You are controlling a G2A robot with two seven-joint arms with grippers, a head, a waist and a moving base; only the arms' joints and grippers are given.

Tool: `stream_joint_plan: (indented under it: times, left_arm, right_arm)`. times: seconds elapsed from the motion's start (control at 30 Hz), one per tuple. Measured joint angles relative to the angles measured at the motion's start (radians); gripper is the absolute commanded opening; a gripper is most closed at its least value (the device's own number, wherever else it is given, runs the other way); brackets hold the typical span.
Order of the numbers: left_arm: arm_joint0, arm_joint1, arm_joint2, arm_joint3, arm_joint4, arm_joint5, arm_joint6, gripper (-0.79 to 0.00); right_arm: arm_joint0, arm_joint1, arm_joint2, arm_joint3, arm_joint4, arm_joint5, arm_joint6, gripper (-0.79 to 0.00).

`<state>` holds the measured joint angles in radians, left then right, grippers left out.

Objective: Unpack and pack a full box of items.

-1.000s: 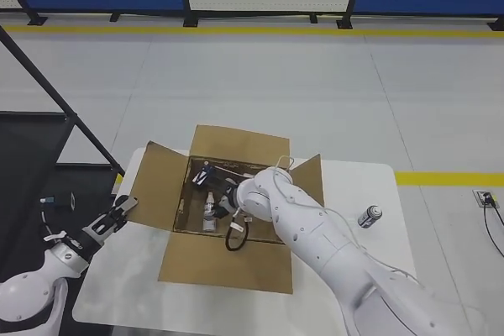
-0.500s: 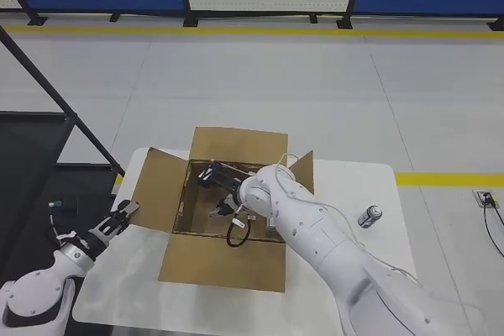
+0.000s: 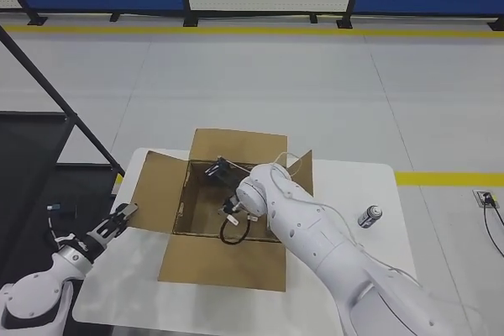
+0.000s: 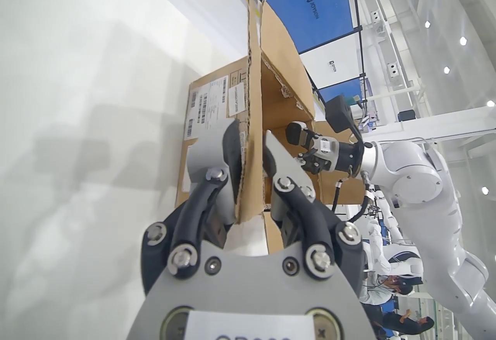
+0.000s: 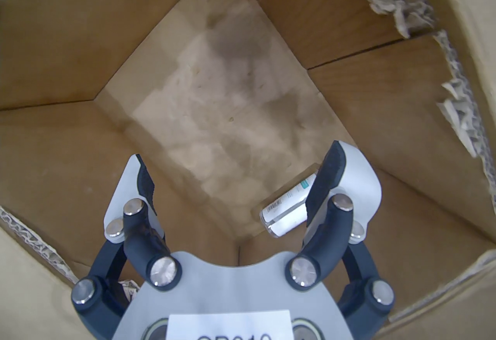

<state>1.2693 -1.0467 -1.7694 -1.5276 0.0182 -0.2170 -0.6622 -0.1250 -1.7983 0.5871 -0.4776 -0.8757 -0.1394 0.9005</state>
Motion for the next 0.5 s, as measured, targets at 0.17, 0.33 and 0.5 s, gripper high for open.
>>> stream_joint_plan:
  times: [0.17, 0.33, 0.5]
  left_arm:
    - [0.017, 0.005, -0.029, -0.015, -0.015, -0.008, 0.005, 0.000]
    - [0.029, 0.008, -0.057, -0.027, -0.043, -0.027, 0.016, 0.000]
    - [0.051, 0.012, -0.080, -0.037, -0.066, -0.042, 0.013, 0.000]
  right_arm:
    - [0.000, 0.000, 0.000, 0.002, 0.000, -0.018, -0.003, 0.000]
    - [-0.016, 0.003, 0.009, -0.003, 0.001, 0.008, -0.019, 0.000]
    - [-0.036, 0.009, 0.035, -0.009, 0.009, 0.123, 0.030, 0.000]
